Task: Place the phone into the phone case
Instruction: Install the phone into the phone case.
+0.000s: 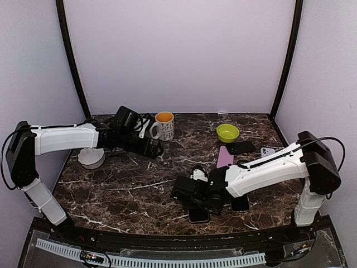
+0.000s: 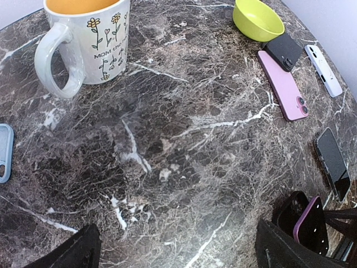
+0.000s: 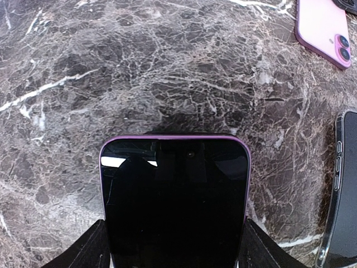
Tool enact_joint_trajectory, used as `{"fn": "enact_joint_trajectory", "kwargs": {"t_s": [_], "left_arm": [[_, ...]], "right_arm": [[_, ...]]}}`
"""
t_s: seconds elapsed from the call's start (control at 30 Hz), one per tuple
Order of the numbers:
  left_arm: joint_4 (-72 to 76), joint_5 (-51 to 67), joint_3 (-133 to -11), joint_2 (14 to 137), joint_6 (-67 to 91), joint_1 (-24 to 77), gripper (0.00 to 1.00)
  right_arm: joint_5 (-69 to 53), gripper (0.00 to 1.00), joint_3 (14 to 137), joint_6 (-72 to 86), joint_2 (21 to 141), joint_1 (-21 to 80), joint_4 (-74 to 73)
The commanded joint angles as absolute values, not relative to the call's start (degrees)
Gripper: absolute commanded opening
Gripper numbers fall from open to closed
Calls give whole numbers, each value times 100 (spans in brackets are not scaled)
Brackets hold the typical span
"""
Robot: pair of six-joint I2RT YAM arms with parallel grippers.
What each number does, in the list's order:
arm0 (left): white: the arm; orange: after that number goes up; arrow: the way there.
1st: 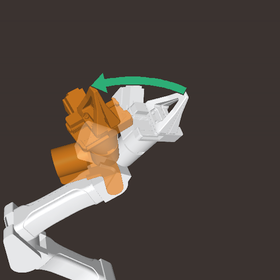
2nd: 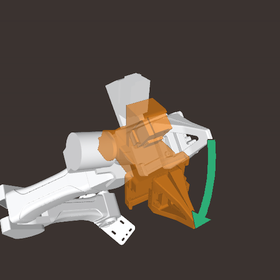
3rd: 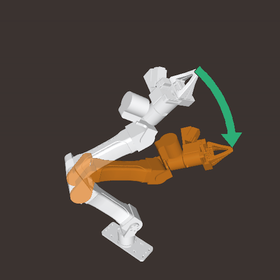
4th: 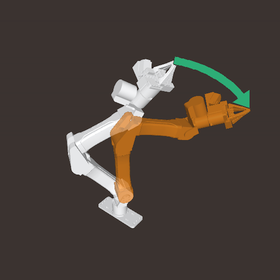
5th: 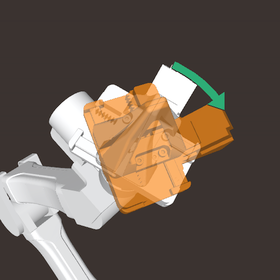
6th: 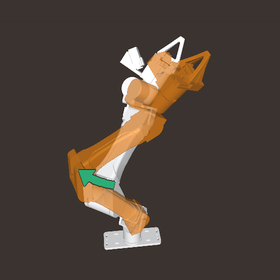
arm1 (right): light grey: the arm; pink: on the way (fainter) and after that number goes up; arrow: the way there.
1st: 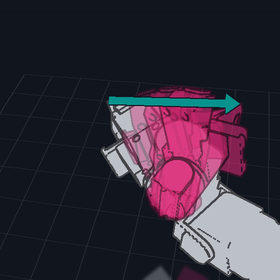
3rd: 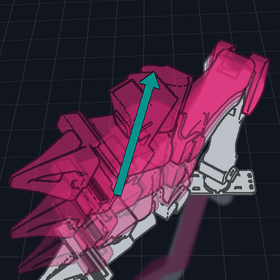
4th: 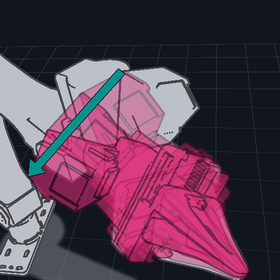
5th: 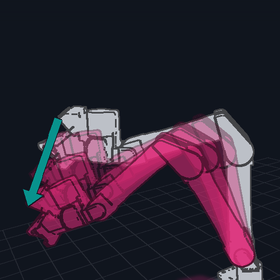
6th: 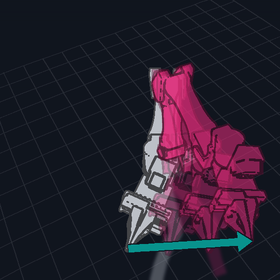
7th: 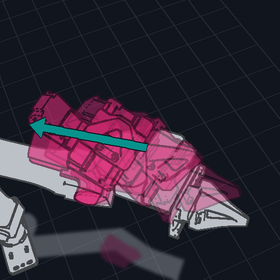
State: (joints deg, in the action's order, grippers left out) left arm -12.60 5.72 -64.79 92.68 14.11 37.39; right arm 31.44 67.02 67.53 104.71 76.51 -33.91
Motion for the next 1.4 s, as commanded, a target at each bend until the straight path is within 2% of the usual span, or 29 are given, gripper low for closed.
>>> {"fn": "enact_joint_trajectory", "kwargs": {"t_s": [0.0,0.43,1.13,1.27,1.37], "left_arm": [[-1368,671,-6636,9187,1415,3718,99],[-1360,687,-6636,9182,1415,3713,99],[-1354,703,-6636,9176,1415,3717,99],[-1354,705,-6636,9184,1415,3715,99],[-1351,710,-6636,9177,1407,3714,99]], "right_arm": [[3441,39,6705,6923,10455,7697,-3434],[3709,36,6791,6795,10497,7691,-3571],[3335,33,7033,7289,11042,7708,-3843],[3305,34,7022,7347,11080,7707,-3846],[3357,39,7029,7371,11130,7695,-3899]]}}
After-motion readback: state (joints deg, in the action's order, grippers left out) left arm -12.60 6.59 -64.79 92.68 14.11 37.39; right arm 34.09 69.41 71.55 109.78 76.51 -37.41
